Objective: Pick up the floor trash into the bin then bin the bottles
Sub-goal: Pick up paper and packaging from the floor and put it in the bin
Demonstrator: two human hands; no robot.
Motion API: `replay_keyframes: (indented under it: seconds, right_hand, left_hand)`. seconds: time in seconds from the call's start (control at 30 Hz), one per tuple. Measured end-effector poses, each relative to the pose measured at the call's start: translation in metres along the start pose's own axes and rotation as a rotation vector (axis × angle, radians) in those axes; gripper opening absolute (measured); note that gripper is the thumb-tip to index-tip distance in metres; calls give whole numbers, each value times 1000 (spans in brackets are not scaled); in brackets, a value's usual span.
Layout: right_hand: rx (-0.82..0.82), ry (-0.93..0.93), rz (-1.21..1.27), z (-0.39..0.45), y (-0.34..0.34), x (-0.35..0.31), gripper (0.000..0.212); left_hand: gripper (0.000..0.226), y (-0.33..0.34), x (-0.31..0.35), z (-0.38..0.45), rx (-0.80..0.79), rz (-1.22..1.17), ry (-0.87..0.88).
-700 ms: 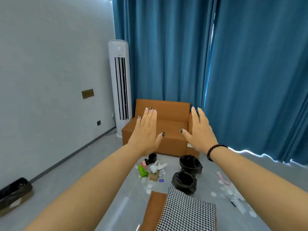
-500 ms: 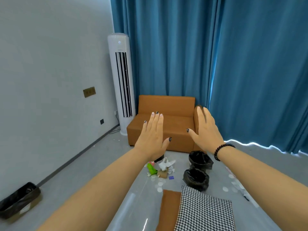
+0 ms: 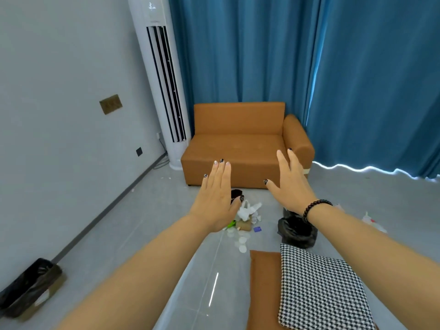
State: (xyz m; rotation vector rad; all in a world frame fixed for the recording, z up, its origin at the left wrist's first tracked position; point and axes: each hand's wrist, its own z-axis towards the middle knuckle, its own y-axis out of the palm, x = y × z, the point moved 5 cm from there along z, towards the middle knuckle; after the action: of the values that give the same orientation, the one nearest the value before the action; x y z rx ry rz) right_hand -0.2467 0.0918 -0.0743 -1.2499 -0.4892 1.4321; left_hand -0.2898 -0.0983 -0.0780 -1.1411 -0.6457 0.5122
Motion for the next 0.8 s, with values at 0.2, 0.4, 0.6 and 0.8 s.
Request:
replay_keyframes:
  seconds: [0.2,0.4,0.6,0.8]
  right_hand:
    - [-80,105,59,86,81,28,81]
    - [-166,180,65,158,137,44,83]
    - [-172,224,118,219,176,55,80]
    - [-161,361,153,289,236,88,80]
  left_hand:
    - [78,58,-63,87,-83,-106,-33]
    - [77,94,-121,171,-128,-151,-31]
    - [78,124,-169,244,-174,-183,5]
    - [75,176,-218,336,-253,-213,57]
